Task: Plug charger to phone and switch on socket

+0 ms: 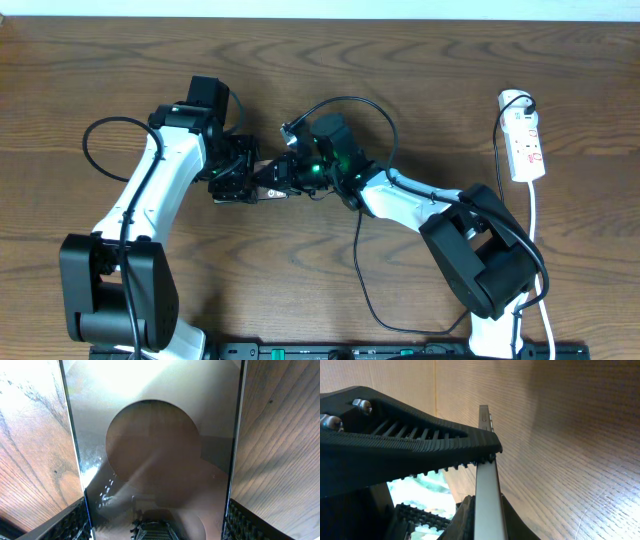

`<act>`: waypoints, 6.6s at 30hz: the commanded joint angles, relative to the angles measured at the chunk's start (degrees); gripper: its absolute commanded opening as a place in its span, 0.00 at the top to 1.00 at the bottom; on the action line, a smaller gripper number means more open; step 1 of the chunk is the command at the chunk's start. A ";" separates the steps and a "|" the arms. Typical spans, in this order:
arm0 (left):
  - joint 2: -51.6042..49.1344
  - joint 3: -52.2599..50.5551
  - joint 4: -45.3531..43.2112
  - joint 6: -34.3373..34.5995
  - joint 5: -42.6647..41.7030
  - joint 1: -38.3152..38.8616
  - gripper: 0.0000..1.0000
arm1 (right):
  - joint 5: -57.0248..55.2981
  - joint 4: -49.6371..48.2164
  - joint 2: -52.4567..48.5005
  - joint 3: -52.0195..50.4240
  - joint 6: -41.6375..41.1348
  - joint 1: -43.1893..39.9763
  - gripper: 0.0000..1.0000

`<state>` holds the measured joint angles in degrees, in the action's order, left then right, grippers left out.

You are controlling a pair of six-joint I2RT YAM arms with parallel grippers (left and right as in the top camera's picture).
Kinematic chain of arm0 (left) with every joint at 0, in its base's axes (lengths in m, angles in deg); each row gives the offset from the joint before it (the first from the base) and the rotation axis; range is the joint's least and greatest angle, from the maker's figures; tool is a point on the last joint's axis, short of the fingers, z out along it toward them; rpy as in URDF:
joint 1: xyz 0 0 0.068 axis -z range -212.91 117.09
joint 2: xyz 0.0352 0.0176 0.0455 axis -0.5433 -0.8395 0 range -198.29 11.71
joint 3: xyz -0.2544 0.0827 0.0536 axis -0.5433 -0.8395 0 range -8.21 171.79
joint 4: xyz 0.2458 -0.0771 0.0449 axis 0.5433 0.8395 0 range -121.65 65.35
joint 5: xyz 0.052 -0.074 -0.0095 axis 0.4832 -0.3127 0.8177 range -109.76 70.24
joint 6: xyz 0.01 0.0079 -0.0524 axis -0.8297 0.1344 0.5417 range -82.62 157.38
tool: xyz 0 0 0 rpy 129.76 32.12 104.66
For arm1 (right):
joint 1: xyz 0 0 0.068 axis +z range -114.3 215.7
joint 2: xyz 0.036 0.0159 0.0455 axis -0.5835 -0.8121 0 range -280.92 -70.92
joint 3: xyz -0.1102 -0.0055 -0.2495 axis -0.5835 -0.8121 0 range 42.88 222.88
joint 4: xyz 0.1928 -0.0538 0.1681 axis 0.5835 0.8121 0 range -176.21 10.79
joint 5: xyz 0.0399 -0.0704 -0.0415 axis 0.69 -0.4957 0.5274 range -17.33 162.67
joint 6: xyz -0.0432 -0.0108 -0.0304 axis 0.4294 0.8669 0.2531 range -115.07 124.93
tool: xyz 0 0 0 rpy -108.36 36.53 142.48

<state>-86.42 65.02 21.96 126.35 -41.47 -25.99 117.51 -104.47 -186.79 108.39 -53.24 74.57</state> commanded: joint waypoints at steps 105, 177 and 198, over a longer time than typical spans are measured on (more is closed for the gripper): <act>15.19 2.03 -4.72 -17.57 -6.38 -8.00 0.08 | 1.75 2.40 0.09 0.22 2.08 -3.26 0.99; 22.47 -43.93 -89.96 0.11 -21.24 -8.13 0.08 | 8.07 -15.91 0.09 0.22 -25.11 -20.28 0.99; 21.22 -43.91 -89.92 0.09 -14.40 -8.13 0.08 | 3.04 -19.54 0.09 0.22 -43.89 -14.10 0.99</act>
<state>-64.12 21.33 -67.72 126.20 -57.67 -33.90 121.03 -122.15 -186.79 108.07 -94.16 59.90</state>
